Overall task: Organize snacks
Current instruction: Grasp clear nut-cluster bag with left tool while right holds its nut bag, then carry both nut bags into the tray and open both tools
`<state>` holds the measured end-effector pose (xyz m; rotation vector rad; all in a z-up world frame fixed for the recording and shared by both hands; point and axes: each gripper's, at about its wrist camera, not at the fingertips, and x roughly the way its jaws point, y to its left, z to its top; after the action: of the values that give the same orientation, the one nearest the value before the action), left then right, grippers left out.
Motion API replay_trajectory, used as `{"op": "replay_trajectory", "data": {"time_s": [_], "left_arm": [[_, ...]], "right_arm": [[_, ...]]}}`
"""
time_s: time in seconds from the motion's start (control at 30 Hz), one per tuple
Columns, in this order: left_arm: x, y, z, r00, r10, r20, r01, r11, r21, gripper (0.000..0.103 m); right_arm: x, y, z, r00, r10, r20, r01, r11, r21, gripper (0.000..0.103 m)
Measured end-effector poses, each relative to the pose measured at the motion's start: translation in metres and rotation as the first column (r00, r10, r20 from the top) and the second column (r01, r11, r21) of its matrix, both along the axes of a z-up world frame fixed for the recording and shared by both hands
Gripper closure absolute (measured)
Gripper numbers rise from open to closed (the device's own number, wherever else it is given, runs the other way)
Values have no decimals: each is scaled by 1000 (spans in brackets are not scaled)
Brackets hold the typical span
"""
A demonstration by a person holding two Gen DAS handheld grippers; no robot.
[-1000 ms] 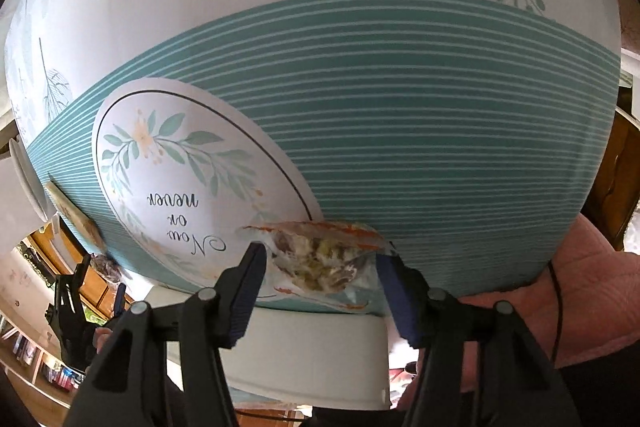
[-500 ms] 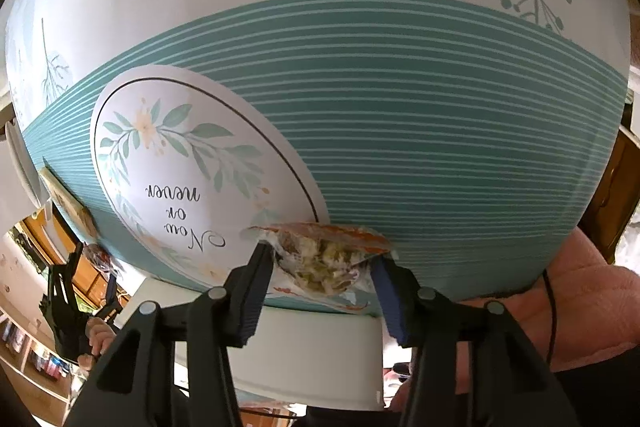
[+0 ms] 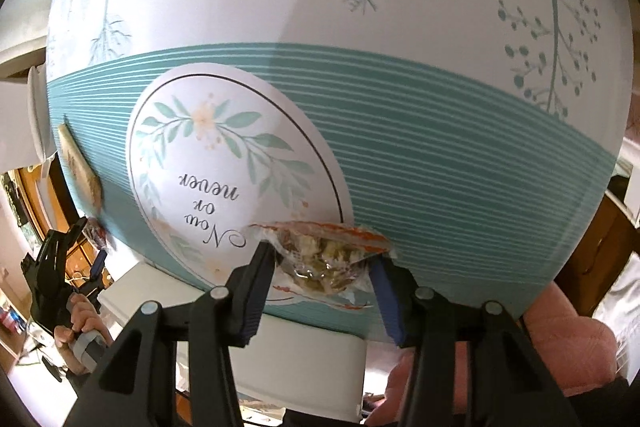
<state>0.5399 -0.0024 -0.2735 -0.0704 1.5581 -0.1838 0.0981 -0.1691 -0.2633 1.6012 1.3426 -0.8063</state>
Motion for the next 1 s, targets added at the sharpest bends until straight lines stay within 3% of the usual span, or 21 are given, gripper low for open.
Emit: {"op": "replay_trajectory", "data": {"time_s": [0.2, 0.37, 0.53, 0.73, 0.87, 1.0], "left_arm": [[-8, 13, 40, 996, -18, 87, 21, 999, -29, 44], [-29, 31, 78, 990, -36, 135, 48, 995, -87, 44], [-60, 55, 113, 985, -50, 165, 78, 983, -166, 44], [-106, 85, 149, 970, -66, 235, 117, 971, -208, 44], [-140, 114, 163, 969, -53, 242, 118, 958, -263, 44], [-176, 143, 169, 973, -41, 229, 111, 947, -300, 44]], "right_arm": [[20, 4, 18, 996, 85, 21, -83, 993, -85, 55], [39, 10, 44, 980, 194, 38, -183, 963, -200, 55], [57, 22, 72, 951, 307, 36, -279, 902, -330, 55], [68, 49, 110, 909, 414, 44, -346, 810, -473, 55], [65, 72, 130, 873, 487, 37, -390, 739, -549, 55], [60, 91, 144, 846, 531, 46, -409, 702, -584, 55]]}}
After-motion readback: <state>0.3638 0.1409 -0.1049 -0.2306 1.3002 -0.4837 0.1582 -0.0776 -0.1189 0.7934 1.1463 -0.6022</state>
